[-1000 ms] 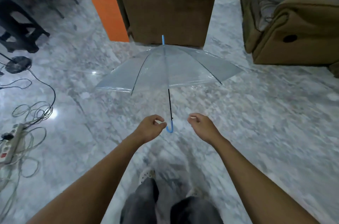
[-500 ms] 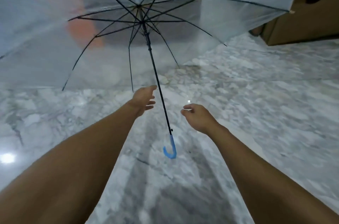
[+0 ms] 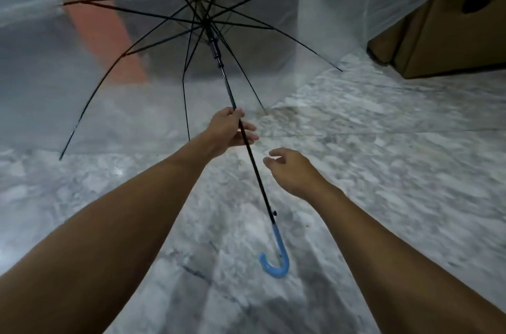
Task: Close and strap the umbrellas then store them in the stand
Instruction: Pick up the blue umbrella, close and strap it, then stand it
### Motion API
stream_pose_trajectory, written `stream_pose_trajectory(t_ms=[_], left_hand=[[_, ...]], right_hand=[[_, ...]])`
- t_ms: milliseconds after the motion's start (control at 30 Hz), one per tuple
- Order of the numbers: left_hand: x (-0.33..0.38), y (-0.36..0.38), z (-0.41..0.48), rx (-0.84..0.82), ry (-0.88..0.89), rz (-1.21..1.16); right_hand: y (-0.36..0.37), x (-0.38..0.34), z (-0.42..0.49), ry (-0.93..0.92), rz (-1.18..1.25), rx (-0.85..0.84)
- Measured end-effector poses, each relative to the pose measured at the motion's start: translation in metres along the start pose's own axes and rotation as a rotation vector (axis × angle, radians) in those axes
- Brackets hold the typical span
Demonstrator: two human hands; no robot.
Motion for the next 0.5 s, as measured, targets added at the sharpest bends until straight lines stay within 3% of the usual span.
stream_pose_trajectory(t_ms=[200,300,367,500], left_hand=[[0.040,0.033,-0.015,-0.190,0.039,-0.124],[0.042,0.030,-0.018,-0.204,-0.004,-0.110],[0.047,0.021,-0.018,-0.193,-0.009,-0.101],[0.071,-0.007,-0.003,-0.066,0.060,-0.306]], right_hand=[[-0.009,-0.032,0.000,-0.076,0.079,0.125],[-0.021,-0.045,-0.012,-0.100,-0.059,0.207],[-0.027,-0.051,-0.021,-0.122,-0.095,0.206],[-0.032,-0.060,-0.036,-0.097,-0.139,0.206]])
Point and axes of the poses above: each hand's wrist, its own z-axis towards the middle knuckle, its own y-axis out of the palm, x = y × z, the point moved 6 cm from there along z, towards the middle knuckle, and after that the axes turned 8 degrees about -x, right-handed, at the moved point
